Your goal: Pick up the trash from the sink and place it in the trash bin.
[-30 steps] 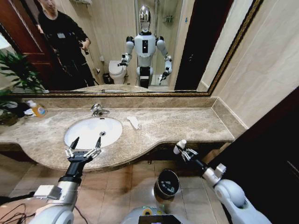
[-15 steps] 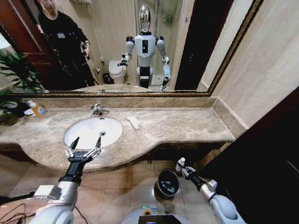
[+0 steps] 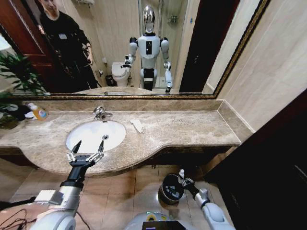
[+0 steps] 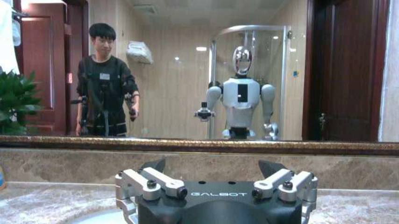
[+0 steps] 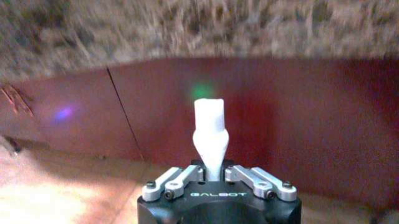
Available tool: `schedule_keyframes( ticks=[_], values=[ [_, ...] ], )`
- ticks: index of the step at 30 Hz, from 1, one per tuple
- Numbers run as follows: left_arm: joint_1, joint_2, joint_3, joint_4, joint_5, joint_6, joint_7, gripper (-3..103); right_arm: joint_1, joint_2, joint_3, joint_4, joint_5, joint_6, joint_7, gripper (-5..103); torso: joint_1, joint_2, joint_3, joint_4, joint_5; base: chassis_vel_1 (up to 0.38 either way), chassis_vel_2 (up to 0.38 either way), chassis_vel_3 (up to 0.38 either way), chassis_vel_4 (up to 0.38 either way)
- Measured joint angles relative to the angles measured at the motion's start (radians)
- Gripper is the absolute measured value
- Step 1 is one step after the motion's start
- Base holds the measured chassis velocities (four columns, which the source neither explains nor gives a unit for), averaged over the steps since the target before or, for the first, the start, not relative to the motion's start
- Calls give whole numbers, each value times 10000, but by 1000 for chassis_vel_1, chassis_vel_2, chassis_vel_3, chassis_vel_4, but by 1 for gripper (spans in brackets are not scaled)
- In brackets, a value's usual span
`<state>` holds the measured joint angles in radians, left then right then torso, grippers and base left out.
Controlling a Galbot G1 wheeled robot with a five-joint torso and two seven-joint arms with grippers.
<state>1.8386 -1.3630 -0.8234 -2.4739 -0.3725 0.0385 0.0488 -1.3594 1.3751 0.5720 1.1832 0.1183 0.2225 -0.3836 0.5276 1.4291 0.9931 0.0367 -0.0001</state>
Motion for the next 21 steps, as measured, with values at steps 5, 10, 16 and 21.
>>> schedule_keyframes(
  ticks=[5,10,16,21],
  values=[
    [0,0,0,0,0,0,0,100,300,223,41,-676,-466,268,175,13,0,0,0,1,0,0,0,0,0],
    [0,0,1,0,0,0,0,100,513,286,-10,-1228,-702,541,361,13,0,0,0,1,0,0,0,0,0],
    [0,0,0,0,0,0,0,100,615,315,1,-1408,-700,613,390,13,0,0,0,1,0,0,0,0,0],
    [0,0,0,0,0,0,0,100,600,317,0,-1334,-653,617,378,13,0,0,0,1,0,0,0,0,0]
  ],
)
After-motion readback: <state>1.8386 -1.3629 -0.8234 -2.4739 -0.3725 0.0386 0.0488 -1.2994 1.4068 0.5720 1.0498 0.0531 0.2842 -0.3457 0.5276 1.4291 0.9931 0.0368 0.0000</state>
